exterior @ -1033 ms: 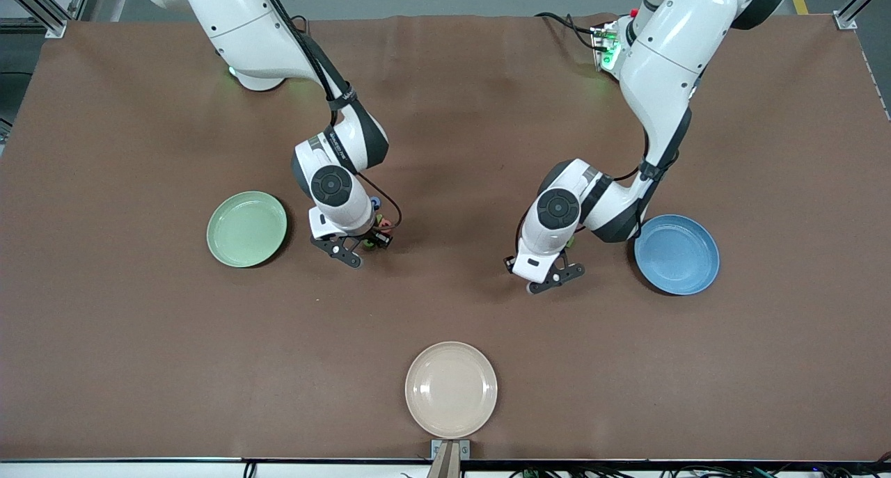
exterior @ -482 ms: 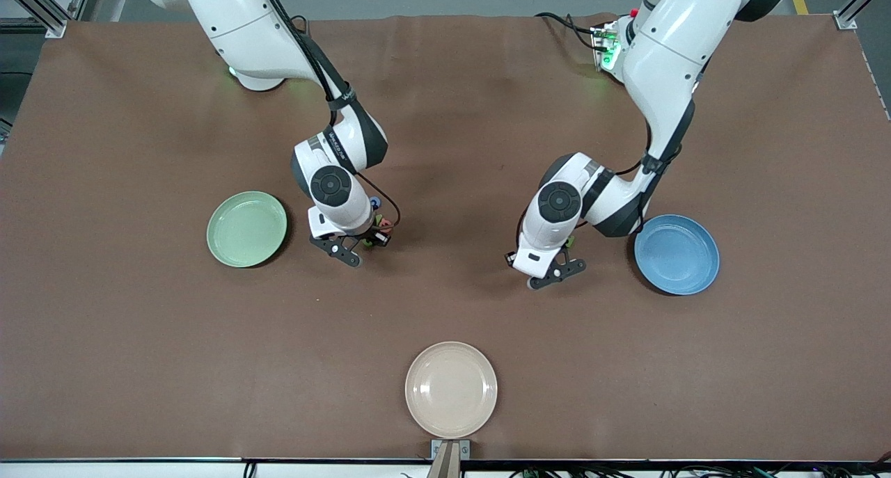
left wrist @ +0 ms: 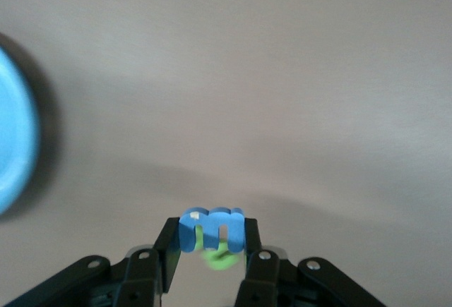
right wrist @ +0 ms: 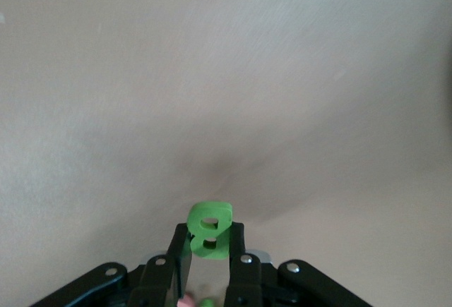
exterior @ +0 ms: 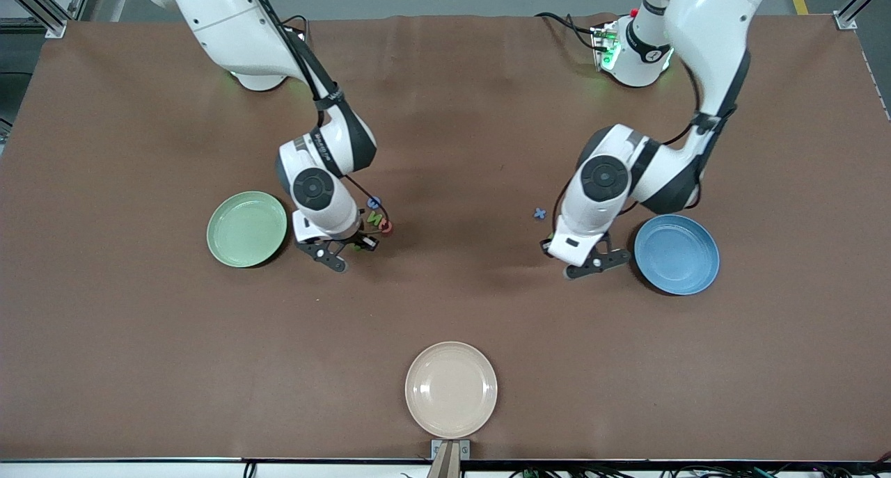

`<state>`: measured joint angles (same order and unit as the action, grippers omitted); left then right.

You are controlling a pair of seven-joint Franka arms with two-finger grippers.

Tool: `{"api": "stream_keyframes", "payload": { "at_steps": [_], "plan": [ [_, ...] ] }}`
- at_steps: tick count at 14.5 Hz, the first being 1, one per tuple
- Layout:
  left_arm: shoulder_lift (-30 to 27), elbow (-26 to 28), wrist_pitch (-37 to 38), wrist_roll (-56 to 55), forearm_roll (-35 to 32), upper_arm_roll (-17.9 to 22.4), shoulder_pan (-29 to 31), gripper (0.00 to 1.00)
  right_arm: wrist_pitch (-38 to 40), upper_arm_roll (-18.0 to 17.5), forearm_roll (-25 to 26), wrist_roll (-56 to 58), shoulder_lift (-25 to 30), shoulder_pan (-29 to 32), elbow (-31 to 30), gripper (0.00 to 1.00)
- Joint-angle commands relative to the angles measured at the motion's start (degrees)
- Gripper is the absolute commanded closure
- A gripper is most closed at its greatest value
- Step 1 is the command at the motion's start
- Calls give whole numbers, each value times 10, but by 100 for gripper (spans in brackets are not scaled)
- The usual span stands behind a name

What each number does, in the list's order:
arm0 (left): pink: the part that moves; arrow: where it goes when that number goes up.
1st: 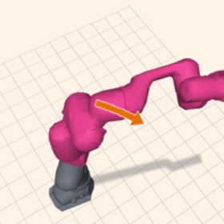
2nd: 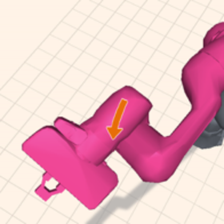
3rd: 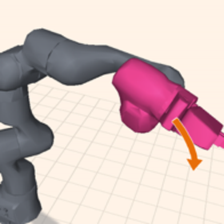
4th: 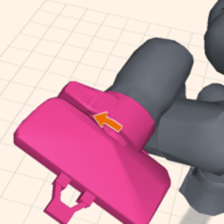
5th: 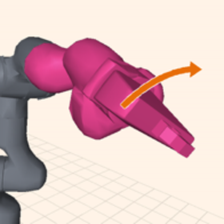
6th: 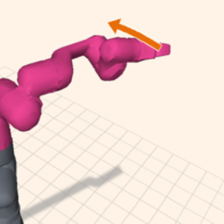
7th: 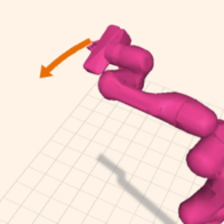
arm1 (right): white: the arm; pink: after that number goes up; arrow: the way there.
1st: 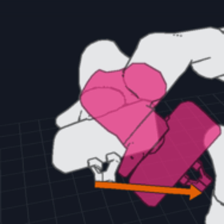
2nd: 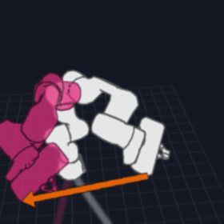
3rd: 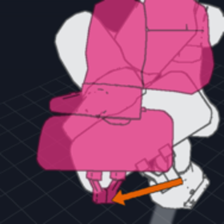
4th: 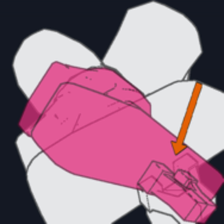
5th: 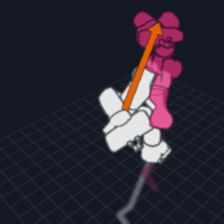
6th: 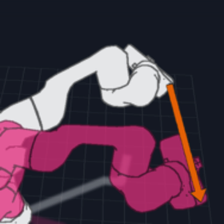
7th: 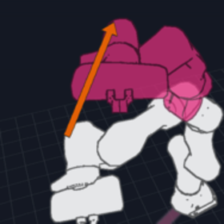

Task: Sort upper and lower case letters into plates
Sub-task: 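Drop the m on the blue plate while the right gripper drops B on green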

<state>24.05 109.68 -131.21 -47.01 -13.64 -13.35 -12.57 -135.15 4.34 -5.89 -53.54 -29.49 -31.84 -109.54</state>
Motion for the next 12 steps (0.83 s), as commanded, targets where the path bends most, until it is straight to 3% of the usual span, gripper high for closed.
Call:
{"api": "stream_keyframes", "payload": {
  "at_steps": [1,5,8,12],
  "plan": [
    [-66,83,0,80,-11,-12,52,76,23,-7,-4,92,100,60,-76,99],
    [-99,151,-35,214,-11,-12,128,76,23,-6,0,255,176,153,-158,99],
    [-101,185,-72,289,-18,-12,173,76,-3,-6,1,363,181,219,-200,99],
    [-87,214,-124,351,-64,-12,236,76,-72,-6,1,400,191,241,-276,99]
  ]
}}
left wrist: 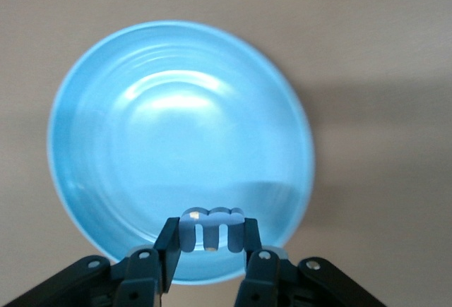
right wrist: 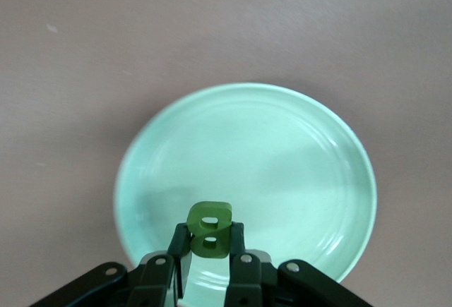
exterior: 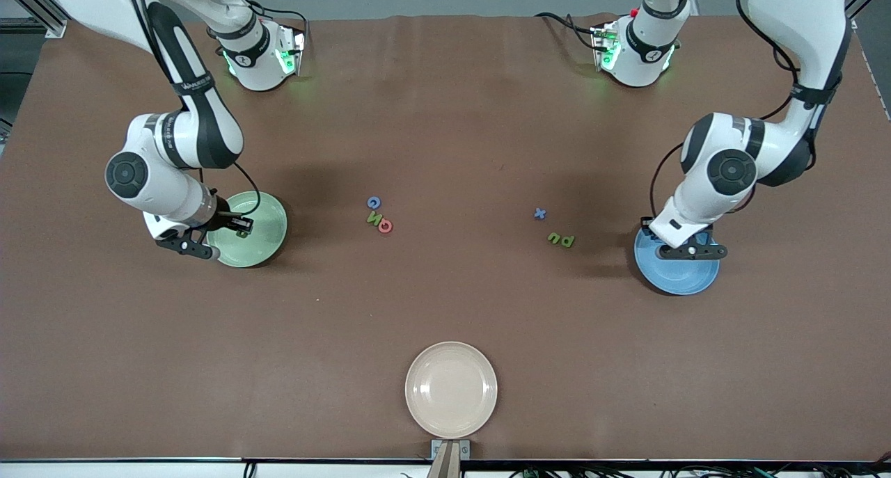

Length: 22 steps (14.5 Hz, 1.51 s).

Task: Sort upper and lower case letters into plates
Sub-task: 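Drop the m on the blue plate while the right gripper drops B on green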

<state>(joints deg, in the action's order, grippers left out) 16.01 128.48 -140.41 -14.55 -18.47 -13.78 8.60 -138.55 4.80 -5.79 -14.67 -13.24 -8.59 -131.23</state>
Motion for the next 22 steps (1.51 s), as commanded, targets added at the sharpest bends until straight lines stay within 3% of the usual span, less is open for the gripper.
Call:
{"api": "stream_keyframes", "payload": {
  "at_steps": [1,5,7,8,9,10,11,13,14,17,22],
  "plan": [
    [-2,34,-49,42,-17,-8,38,76,-49,-11,0,13,26,10,-72,99],
    [27,40,-80,61,-43,-8,63,75,-56,-12,0,14,22,6,-90,98],
    [36,44,-93,61,-45,-8,63,75,-56,-12,0,17,18,7,-89,89],
    [37,44,-95,61,-45,-7,63,74,-56,-12,0,17,16,9,-87,60],
    [39,44,-95,61,-45,-7,63,73,-56,-12,0,17,16,10,-86,17],
    [40,44,-95,61,-45,-7,63,71,-55,-12,0,17,16,10,-84,0],
    [40,43,-95,62,-45,-8,63,60,-54,-12,0,17,16,10,-82,0],
    [35,41,-94,64,-45,-8,63,6,-46,-13,-1,7,20,3,-70,0],
    [31,38,-94,63,-45,-9,61,0,-39,-15,-3,6,23,1,-60,0],
    [16,25,-84,51,-45,-50,59,0,-30,-16,-7,-44,23,-25,-37,0],
    [19,2,-72,13,-58,-141,51,0,-37,-15,-7,-232,12,-147,-4,0]
  ]
}}
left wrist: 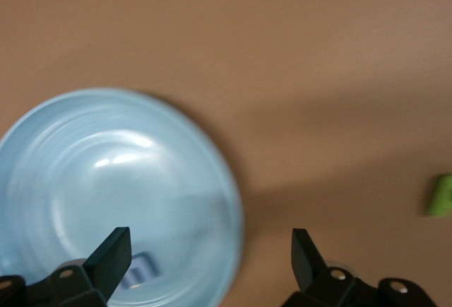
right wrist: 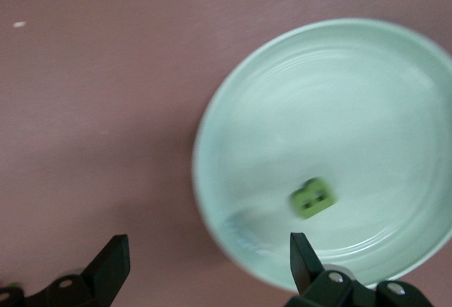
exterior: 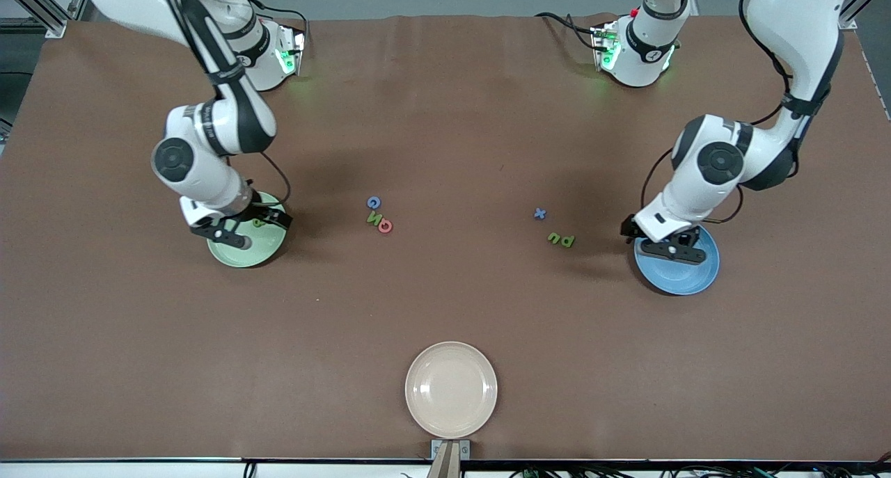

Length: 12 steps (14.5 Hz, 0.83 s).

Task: Sort upper and lower case letters into plates
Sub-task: 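Return the left gripper to the green p while the right gripper grasps blue G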

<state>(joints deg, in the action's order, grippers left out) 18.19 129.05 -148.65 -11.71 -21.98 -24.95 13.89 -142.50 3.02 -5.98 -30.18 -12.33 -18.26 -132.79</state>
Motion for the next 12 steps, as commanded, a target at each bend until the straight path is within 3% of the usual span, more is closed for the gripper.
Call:
{"api": "stream_keyframes", "payload": {
  "at_steps": [1,5,12],
  "plan": [
    [0,-4,11,-16,-38,-47,-5,0,-4,2,-6,-110,-5,-75,17,0],
    [34,-4,7,-29,-61,-55,-37,0,-31,1,-7,-139,-18,-149,18,0],
    [100,-19,-23,-33,-140,-55,-49,4,-79,3,-13,-195,-56,-202,18,3]
  ]
}}
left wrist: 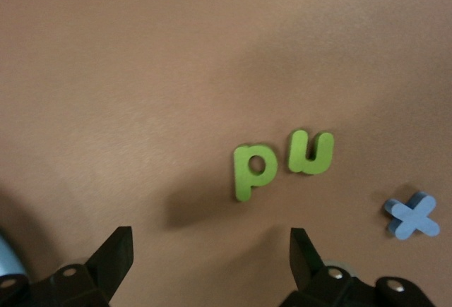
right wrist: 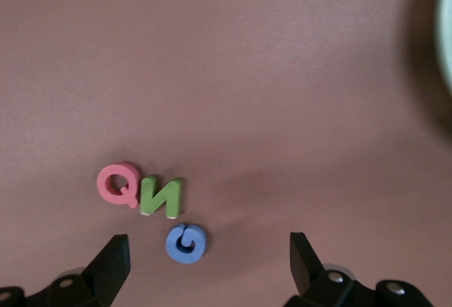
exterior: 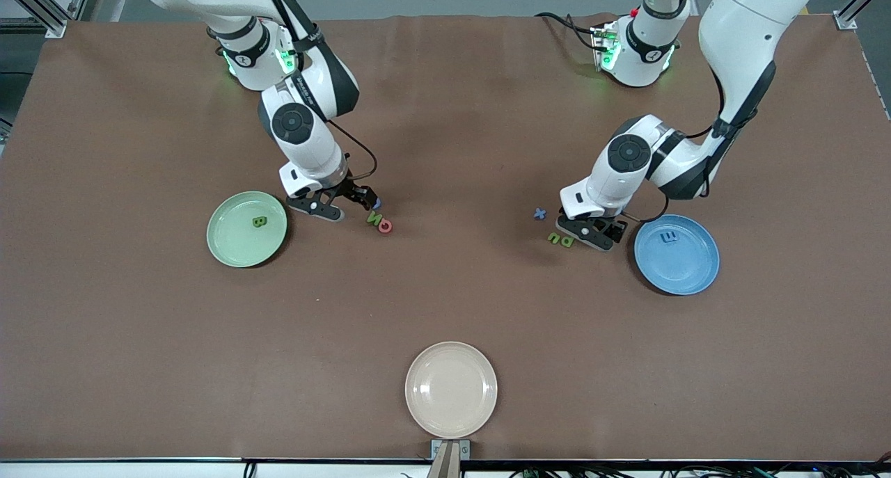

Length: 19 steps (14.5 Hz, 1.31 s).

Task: Sort upper and lower case letters into plates
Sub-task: 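Return the left gripper to the green p while the right gripper grasps blue G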

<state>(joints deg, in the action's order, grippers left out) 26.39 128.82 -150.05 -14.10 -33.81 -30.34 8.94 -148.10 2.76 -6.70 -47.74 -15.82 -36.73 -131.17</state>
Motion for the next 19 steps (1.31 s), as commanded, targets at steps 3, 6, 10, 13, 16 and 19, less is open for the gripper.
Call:
{"api": "stream_keyframes", "payload": {
  "at_steps": [3,6,10,13,16,19],
  "plan": [
    [23,-23,-9,-8,-21,-2,-4,5,-60,6,-5,-52,-50,-45,3,8],
    [42,-38,-9,-10,-22,-2,-5,7,-70,6,-5,-60,-63,-54,4,20],
    [59,-56,-9,-10,-24,-2,-9,9,-69,7,-5,-73,-69,-55,4,47],
    [67,-58,-22,-14,-42,-2,-7,9,-69,7,-5,-73,-74,-55,6,53],
    [73,-70,-22,-13,-42,-1,-6,10,-70,7,-5,-76,-75,-56,6,55],
    [80,-80,-23,-13,-44,-1,-4,14,-69,7,-4,-83,-75,-58,6,75]
  ]
}}
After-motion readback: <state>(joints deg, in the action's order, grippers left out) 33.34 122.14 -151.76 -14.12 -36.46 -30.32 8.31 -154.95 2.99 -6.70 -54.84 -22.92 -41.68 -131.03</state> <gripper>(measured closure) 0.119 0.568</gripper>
